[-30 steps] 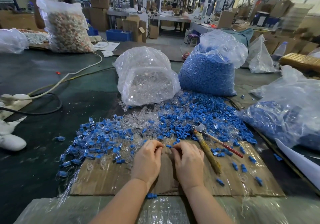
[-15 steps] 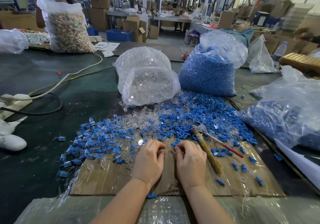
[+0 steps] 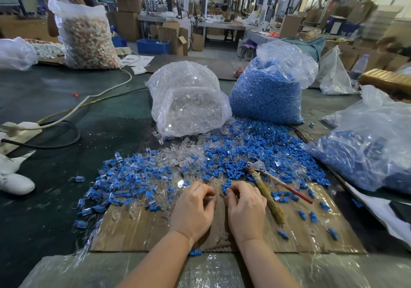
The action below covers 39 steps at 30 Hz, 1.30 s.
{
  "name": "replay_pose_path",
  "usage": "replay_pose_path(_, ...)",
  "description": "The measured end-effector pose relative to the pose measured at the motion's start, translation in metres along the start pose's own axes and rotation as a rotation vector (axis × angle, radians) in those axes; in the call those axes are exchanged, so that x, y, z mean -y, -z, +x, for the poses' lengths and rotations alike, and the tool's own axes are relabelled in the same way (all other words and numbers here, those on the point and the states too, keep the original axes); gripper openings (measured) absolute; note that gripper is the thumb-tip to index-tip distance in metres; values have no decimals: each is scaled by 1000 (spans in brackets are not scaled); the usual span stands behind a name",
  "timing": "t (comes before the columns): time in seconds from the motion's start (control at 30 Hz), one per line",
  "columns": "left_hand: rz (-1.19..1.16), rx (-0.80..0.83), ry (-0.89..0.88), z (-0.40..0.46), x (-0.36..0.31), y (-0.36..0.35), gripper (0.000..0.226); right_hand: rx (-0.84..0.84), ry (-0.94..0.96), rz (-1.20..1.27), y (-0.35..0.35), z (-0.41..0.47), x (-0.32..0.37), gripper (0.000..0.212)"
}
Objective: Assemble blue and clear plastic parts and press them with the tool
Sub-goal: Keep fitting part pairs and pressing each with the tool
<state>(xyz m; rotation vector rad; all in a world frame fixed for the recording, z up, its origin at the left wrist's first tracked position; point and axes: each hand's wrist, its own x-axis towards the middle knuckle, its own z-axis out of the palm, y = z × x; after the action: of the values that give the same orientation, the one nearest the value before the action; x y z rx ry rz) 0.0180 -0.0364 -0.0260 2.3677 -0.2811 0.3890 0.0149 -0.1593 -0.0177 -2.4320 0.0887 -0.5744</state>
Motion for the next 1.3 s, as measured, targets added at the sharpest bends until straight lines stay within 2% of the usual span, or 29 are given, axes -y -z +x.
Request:
replay_pose_path(0.3, 3, 24, 9, 0, 0, 0, 5, 14, -4, -4, 0, 0, -1, 10)
replay_pose_path(0.47, -87, 38, 78, 5, -4, 5, 3, 13, 8, -15, 0, 1, 0, 9)
replay_pose_path(0.57, -142, 52, 98, 7, -7, 9, 11, 28, 5, -29, 0, 2, 0, 9)
replay_pose_path(0.77, -154, 61, 78, 2, -12, 16, 10, 57, -3, -47, 2, 5, 1, 10)
replay_pose_path(0.87, -162, 85, 60, -2, -15, 20, 20, 41, -7, -31, 4, 4, 2, 9)
replay_pose_path(1.1, -181, 268, -12, -12, -21, 28, 14, 2, 5, -7, 11, 3, 3, 8)
replay_pose_path(1.3, -194, 451, -22, -14, -20, 32, 24, -27, 25, 11, 14, 2, 6, 9)
